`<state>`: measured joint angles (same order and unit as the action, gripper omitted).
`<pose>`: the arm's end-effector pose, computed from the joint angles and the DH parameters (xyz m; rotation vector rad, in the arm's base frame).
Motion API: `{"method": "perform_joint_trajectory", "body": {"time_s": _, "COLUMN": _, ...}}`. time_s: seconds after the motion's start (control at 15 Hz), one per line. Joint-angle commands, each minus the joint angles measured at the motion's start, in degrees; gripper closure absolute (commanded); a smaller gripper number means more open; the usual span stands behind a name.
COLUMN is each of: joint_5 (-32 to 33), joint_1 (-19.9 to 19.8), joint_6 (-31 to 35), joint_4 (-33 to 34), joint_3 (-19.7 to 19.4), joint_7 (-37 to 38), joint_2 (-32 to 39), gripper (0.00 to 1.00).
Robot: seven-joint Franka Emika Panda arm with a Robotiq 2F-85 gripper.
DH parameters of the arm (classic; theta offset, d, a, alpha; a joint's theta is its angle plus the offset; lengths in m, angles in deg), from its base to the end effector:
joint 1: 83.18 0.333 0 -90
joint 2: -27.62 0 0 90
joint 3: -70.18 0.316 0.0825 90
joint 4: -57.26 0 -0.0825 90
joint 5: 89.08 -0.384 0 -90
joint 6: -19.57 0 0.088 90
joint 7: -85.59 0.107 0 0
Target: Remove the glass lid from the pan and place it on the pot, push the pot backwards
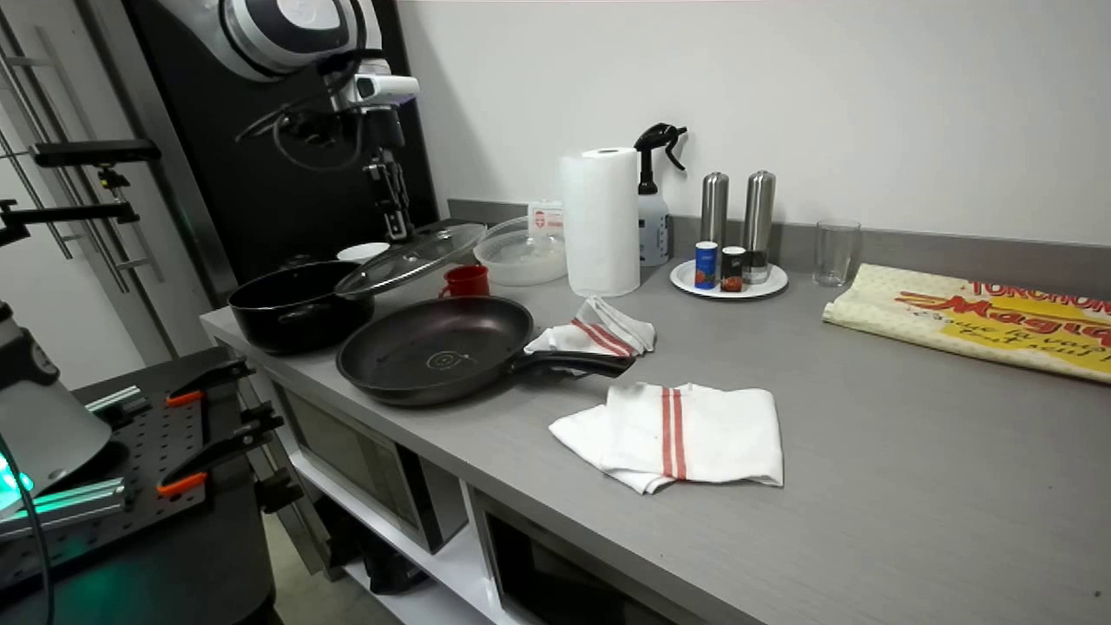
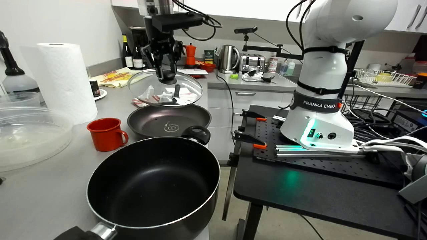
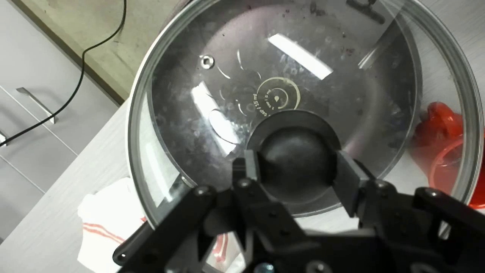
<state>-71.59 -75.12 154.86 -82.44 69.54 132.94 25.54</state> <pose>0.4713 0.0575 0.3136 2.8534 -0.6904 0.0893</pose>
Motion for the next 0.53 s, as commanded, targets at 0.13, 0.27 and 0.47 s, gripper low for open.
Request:
{"method": "perform_joint_trajectory", "body": {"time_s": 0.13, "joint_5": 0.87, "joint_1": -0.34, "joint_6": -6.92, "joint_4": -1.51, "joint_3": 6.55, "joint_7": 1.38, "joint_2": -6.44, "gripper": 0.75}}
{"method": "perform_joint_trajectory", "body": {"time_s": 0.27, "joint_5": 0.22, "joint_1": 0.05, "joint_6": -8.42, "joint_4": -1.60, "joint_3": 8.52, "joint_7": 0.63, "joint_2": -7.12, "gripper": 0.75}}
{"method": "perform_joint_trajectory", "body": {"time_s": 0.47, "joint_5": -0.89, "joint_1": 0.99, "joint_6": -9.63, "joint_4": -1.75, "joint_3": 11.12, "joint_7": -0.51, "joint_2": -7.22, "gripper": 0.75}}
